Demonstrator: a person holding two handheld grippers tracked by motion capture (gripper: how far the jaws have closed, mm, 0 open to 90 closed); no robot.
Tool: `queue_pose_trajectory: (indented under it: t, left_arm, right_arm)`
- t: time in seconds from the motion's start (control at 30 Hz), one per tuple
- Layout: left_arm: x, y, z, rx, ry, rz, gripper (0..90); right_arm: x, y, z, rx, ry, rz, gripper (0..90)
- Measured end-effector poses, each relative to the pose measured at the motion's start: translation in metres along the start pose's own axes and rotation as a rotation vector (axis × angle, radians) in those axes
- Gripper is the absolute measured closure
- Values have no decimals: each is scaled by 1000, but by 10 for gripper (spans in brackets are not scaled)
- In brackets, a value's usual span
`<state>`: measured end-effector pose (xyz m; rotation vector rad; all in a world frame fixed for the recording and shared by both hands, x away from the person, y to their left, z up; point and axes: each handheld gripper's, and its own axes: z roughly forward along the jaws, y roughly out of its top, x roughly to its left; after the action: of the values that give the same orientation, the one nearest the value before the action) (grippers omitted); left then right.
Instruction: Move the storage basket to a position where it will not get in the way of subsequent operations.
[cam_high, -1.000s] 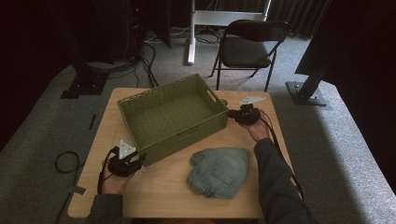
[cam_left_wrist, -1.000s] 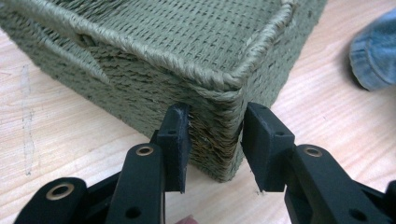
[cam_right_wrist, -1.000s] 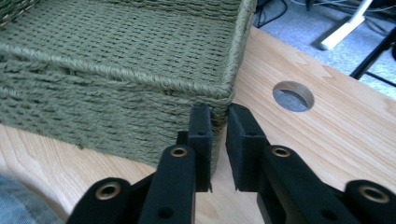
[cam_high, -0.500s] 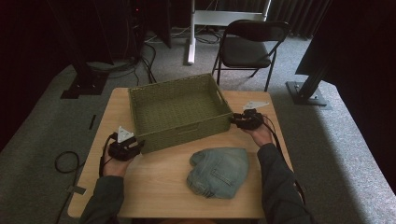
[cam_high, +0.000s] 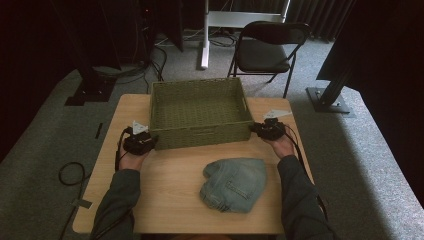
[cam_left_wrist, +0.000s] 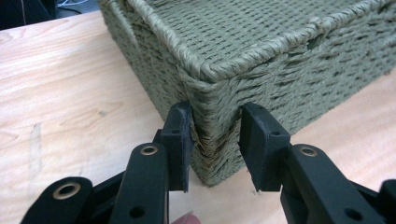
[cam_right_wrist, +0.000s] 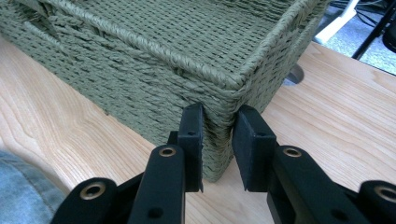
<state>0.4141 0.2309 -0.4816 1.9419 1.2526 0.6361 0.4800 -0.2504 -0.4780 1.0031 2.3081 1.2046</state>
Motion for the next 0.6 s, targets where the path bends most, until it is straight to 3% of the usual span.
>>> queue_pose_trajectory:
  t: [0.3,0.6]
  left_arm:
    - [0,25,28,24,-14,4,648]
    - [2,49,51,60,10,22,646]
  right_arm:
    - [-15,-4,-5,-6,-43,50,740]
    - [-22,-5,-6,-13,-71,79,741]
